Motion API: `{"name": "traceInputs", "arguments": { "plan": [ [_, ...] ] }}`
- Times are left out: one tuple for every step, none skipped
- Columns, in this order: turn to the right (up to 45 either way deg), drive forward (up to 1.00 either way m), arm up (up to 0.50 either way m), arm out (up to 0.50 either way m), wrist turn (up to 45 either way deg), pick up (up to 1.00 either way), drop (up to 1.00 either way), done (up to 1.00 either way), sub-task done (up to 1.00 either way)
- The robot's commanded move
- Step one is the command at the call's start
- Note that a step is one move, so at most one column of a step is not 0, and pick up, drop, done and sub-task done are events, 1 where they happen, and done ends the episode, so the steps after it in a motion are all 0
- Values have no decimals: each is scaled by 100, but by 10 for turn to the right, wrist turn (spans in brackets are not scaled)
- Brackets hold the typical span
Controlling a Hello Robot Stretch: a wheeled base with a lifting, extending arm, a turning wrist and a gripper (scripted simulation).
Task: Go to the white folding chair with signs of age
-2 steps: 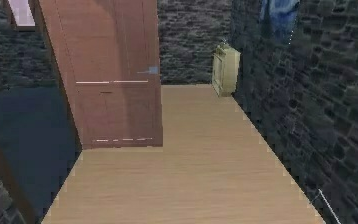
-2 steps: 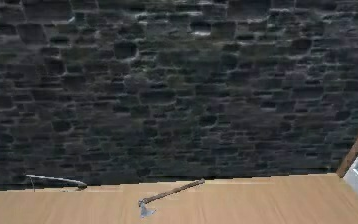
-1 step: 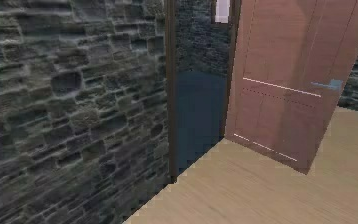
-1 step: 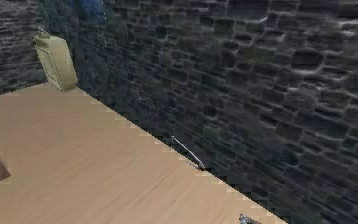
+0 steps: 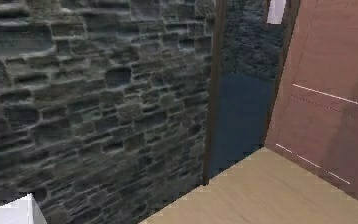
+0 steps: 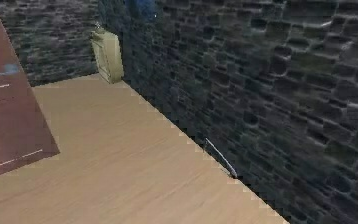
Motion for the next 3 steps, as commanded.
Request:
{"name": "traceInputs", "arguments": {
  "plan": [
    [0, 15, 0, 0, 0, 0, 0, 0, 0],
    [390, 0, 0, 0, 0, 0, 0, 0, 0],
    [0, 100, 0, 0, 0, 0, 0, 0, 0]
  ]
}}
